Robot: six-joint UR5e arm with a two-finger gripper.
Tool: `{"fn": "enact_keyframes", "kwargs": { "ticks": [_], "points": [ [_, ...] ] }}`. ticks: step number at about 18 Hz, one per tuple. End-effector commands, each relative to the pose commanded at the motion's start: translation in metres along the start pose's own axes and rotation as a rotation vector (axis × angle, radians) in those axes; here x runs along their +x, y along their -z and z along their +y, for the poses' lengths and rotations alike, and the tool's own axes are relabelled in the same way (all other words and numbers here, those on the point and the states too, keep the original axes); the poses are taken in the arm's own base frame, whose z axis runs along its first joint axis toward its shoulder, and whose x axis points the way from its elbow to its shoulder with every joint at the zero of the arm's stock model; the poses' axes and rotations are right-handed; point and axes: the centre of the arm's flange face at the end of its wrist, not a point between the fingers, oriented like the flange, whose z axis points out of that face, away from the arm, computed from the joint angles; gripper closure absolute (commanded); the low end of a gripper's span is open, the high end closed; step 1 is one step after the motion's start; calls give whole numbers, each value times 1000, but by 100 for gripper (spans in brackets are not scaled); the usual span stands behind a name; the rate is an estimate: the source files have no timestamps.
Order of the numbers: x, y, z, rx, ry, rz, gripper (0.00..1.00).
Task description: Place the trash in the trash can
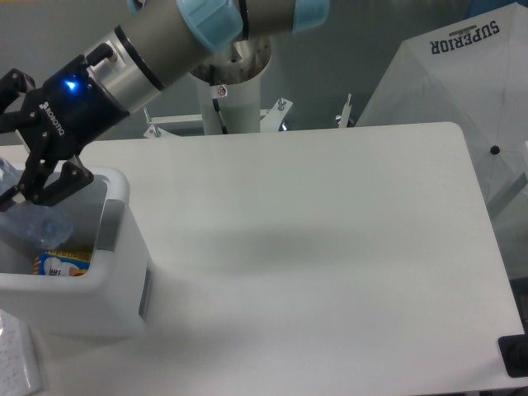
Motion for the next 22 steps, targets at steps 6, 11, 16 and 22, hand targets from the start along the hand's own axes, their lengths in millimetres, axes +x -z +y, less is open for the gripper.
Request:
{"fn": "enact_keyframes", "kwargs": {
  "ticks": [6, 11, 16, 22],
  "points": [
    [-73, 68, 38, 22, 84, -131, 0],
    [-131, 162, 70, 51, 164, -298, 0],
    [-179, 198, 127, -209, 222, -573, 0],
    [-234, 204, 194, -568, 225, -746, 0]
  ]
}}
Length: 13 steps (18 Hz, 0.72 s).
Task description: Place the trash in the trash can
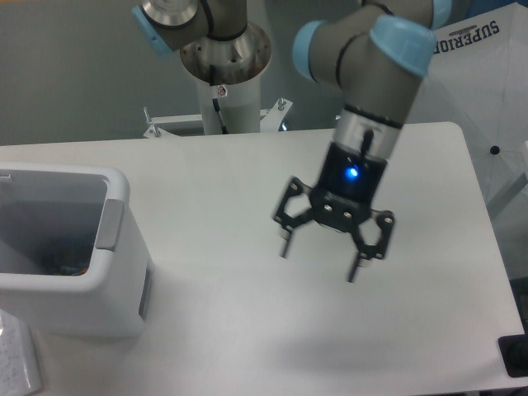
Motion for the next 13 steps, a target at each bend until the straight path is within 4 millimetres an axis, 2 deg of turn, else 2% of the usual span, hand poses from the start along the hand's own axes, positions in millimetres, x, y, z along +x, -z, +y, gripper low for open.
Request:
{"fn": "enact_keyframes", "kwargs": {
  "ticks": [2, 3, 4, 9, 11, 13],
  "points": [
    [-3, -23, 11, -89, -79, -26, 0],
    [-1, -36, 12, -134, -172, -30, 0],
    [2, -41, 10, -170, -246, -38, 0],
    [4, -45, 12, -262, -374, 33, 0],
    [-3, -40, 12, -357, -454, 88, 0],
    [-7, -38, 7, -392, -459, 128, 0]
  ]
}}
